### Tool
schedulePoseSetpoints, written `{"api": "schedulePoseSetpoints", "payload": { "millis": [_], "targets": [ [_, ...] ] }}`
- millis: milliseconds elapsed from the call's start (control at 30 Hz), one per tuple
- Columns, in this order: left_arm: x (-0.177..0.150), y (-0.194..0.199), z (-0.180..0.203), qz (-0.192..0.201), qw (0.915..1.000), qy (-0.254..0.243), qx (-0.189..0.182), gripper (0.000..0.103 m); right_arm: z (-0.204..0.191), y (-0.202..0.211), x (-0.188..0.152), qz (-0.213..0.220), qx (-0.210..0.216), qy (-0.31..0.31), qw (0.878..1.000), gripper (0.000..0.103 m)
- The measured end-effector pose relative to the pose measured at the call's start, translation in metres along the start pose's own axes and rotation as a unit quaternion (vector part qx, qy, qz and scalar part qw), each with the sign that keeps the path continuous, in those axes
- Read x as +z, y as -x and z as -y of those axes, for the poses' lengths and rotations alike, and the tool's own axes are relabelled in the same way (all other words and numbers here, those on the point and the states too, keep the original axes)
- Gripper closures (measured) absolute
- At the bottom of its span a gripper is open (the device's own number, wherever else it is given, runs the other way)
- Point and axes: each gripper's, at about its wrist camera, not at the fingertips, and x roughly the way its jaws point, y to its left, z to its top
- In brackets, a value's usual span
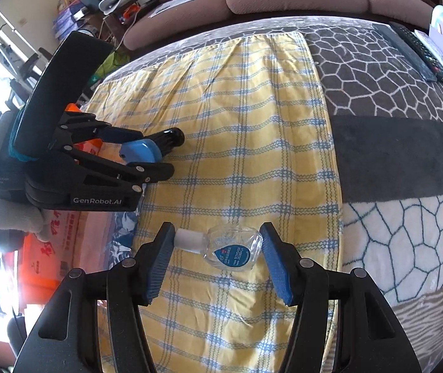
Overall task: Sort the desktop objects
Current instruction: 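Grasp the blue folding brush with the left tool while the right tool holds the bottle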
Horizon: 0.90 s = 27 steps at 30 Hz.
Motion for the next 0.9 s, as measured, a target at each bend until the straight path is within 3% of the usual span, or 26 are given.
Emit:
{"api": "schedulePoseSetpoints", "payload": {
  "millis": [33,67,100,267,300,367,567,667,700,833,900],
  "targets": [
    [-0.002,0.005,-0.002,0.007,0.9999,0.006,-0.008,0.043,0.000,0.000,0.000,0.001,-0.001,0.001,1.000,0.045],
    [-0.004,0.012,-0.004,0.012,0.9998,0.011,-0.015,0.051,-0.001,0.000,0.000,0.002,-0.001,0.001,1.000,0.045],
    [-0.007,0.019,-0.004,0.016,0.9997,0.010,-0.017,0.069,-0.002,0.002,0.001,0.003,-0.001,0.001,1.000,0.045],
    [-0.010,0.062,-0.003,0.046,0.9974,0.021,-0.052,0.077,-0.013,0.013,0.005,0.008,-0.010,0.012,1.000,0.045],
    [-0.012,0.067,-0.002,0.049,0.9974,0.020,-0.050,0.086,-0.016,0.016,0.006,0.010,-0.011,0.015,1.000,0.045],
    [-0.011,0.072,-0.001,0.051,0.9974,0.021,-0.047,0.090,-0.025,0.024,0.006,0.012,-0.013,0.020,1.000,0.045],
    [-0.019,0.070,0.010,0.049,0.9977,0.029,-0.038,0.086,-0.045,0.042,0.004,0.016,-0.018,0.025,0.999,0.045],
    [-0.021,0.060,0.018,0.049,0.9969,0.043,-0.045,0.047,-0.047,0.046,0.004,0.015,-0.021,0.028,0.999,0.045],
    [-0.020,0.052,0.024,0.046,0.9975,0.038,-0.038,0.043,-0.047,0.047,0.003,0.014,-0.021,0.027,0.999,0.045],
    [-0.017,0.020,0.034,0.019,0.9991,0.035,-0.017,0.043,-0.041,0.041,-0.003,0.003,-0.033,0.025,0.999,0.045],
    [-0.018,0.007,0.034,0.012,0.9989,0.040,-0.020,0.043,-0.029,0.035,-0.007,-0.004,-0.020,0.013,1.000,0.045]
  ]
}}
